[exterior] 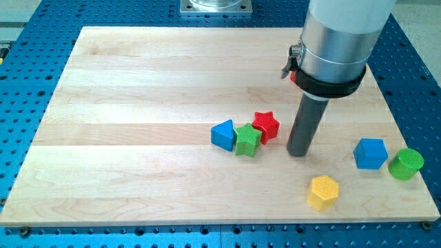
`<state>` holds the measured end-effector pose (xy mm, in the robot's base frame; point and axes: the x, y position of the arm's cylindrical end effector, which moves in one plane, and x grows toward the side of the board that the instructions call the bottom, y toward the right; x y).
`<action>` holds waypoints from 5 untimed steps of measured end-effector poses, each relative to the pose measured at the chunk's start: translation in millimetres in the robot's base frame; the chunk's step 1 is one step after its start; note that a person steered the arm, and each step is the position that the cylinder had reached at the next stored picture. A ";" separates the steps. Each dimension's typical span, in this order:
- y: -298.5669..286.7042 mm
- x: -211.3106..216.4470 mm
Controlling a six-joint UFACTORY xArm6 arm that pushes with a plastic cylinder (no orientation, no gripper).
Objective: Push the hexagon to the bottom of the green star
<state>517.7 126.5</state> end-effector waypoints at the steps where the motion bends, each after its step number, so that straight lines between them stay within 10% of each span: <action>1: 32.1 31.9; 5: 43.9 83.6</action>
<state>601.3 170.4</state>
